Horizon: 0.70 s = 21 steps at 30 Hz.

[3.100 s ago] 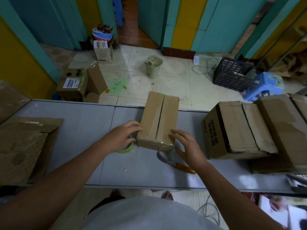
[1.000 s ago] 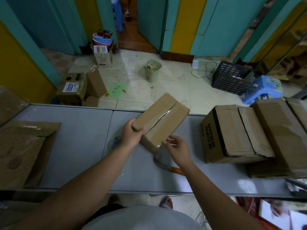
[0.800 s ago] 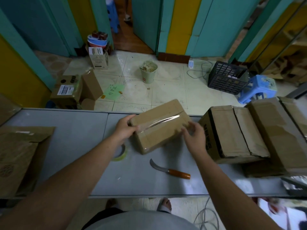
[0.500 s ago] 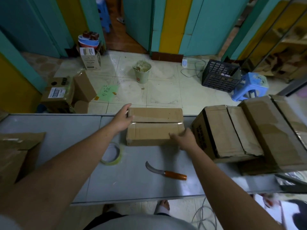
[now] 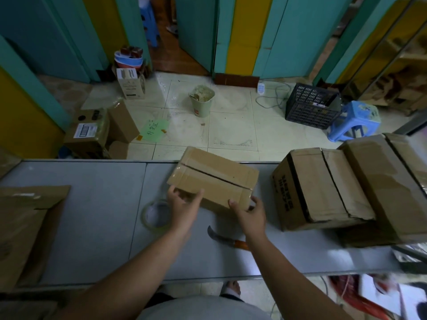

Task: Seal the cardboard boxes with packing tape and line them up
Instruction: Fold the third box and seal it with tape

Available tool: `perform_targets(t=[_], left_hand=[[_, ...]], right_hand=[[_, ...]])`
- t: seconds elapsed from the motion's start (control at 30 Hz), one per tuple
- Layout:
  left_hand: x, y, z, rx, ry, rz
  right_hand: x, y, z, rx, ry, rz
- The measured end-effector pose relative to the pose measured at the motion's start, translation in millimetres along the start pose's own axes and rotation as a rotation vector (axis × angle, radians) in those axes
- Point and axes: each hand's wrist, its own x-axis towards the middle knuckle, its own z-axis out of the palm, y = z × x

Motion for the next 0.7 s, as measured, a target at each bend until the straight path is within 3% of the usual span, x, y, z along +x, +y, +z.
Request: perform_targets(t=[0.17, 0.3, 0.4, 0.6, 0.7], left_hand=[[11, 3, 15, 0.115, 0.012, 0.052], [28, 4, 5, 0.203, -0.093, 0.068], [43, 14, -2, 0.308, -0.171, 0.081], [59, 35, 1, 0.388, -0.29, 0.142], [62, 43, 3, 0.39, -0.287, 0.174]], right_hand=[[-15, 3, 13, 0.101, -0.227, 0.092], [-1, 0, -6, 0.132, -0.095, 0.144], [12, -8, -30, 0.052, 0.006, -0.03], [17, -26, -28, -0.09, -0.273, -0.216], [8, -22, -18, -0.099, -0.245, -0.267]])
